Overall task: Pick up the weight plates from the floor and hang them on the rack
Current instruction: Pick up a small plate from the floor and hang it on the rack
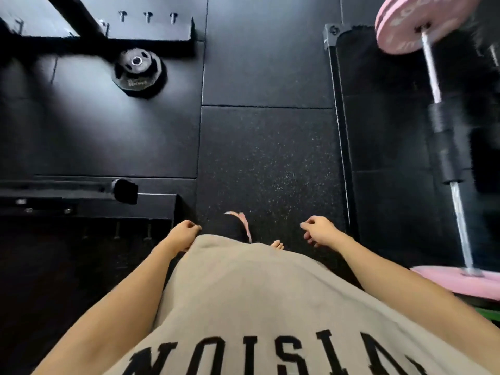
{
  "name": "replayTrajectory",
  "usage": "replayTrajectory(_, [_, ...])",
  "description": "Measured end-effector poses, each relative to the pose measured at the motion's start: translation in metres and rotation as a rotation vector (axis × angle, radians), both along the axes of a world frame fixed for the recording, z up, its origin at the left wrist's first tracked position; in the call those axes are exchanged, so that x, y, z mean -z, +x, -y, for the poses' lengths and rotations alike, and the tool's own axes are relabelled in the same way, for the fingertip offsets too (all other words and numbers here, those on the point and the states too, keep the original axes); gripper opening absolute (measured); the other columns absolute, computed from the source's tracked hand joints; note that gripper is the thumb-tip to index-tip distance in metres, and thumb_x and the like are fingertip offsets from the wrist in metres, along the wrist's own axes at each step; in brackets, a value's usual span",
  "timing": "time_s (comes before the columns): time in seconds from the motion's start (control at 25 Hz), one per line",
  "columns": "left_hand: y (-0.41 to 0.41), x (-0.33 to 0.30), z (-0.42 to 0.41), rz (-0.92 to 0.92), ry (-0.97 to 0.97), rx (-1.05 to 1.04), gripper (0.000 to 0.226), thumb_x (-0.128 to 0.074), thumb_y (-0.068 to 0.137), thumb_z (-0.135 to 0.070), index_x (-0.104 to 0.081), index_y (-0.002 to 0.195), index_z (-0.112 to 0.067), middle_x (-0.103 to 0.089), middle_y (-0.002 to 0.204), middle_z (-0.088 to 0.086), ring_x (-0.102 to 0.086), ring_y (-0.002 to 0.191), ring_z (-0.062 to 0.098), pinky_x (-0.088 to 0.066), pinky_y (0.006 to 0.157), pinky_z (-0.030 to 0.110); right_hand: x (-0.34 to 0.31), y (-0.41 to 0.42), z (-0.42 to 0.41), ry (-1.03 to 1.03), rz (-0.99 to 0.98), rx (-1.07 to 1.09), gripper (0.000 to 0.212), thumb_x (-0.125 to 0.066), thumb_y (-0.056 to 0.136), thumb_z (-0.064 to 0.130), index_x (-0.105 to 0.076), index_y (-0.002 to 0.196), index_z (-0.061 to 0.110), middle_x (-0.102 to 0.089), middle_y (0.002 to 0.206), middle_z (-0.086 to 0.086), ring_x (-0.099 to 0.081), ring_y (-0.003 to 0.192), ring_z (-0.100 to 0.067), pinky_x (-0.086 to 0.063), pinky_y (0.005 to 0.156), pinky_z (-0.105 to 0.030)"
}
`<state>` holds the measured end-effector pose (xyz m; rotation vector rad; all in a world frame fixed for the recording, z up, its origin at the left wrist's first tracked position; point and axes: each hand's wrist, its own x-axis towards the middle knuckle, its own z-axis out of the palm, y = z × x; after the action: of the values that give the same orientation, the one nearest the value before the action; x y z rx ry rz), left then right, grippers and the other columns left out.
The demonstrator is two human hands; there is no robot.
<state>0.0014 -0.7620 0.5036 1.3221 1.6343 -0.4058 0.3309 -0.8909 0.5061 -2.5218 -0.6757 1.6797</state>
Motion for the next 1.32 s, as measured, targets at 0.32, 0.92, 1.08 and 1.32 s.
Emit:
replayTrajectory(0.32, [0.035,0.015,-0.181,0.02,-0.128,-0.193,0.025,-0.051,0.1,-0.03,-0.056,0.112,-0.009,-0.059,0.105,0.007,-0.056,0.09,0.023,-0.044,0.07,0.029,0.013,0.05,-0.275,0.011,-0.009,-0.302,0.019,-0.053,0.1,0.031,-0.059,0.101,0.014,-0.067,0.093,-0.006,-0.061,0.082,-0.021,-0.053,0.074,-0.037])
replayTrajectory(0.92, [0.021,-0.006,-0.544,0.051,-0.053,-0.658,0.015,-0.049,0.099,-0.026,-0.055,0.104,-0.014,-0.062,0.088,0.007,-0.055,0.072,0.021,-0.042,0.059,0.027,0.016,0.006,-0.751,0.097,-0.091,-0.727,0.023,-0.053,0.097,0.025,-0.063,0.087,0.007,-0.067,0.086,-0.013,-0.061,0.075,-0.025,-0.054,0.078,-0.042])
replayTrajectory(1.08, [0.01,-0.011,-0.596,0.068,0.102,-0.864,0.009,-0.051,0.099,-0.021,-0.057,0.094,-0.016,-0.066,0.089,0.01,-0.059,0.073,0.022,-0.045,0.061,0.029,0.0,-0.015,-0.86,0.125,-0.102,-0.861,0.021,-0.053,0.099,0.023,-0.062,0.091,0.006,-0.064,0.082,-0.01,-0.058,0.07,-0.021,-0.05,0.069,-0.033])
replayTrajectory(1.32, [-0.02,-0.005,-0.678,0.038,0.136,-0.952,0.009,-0.053,0.097,-0.017,-0.061,0.094,-0.014,-0.066,0.081,0.006,-0.062,0.076,0.024,-0.048,0.071,0.032,-0.01,-0.061,-0.977,0.089,-0.114,-0.903,0.017,-0.051,0.101,0.025,-0.059,0.098,0.009,-0.061,0.081,-0.007,-0.057,0.066,-0.018,-0.046,0.056,-0.023])
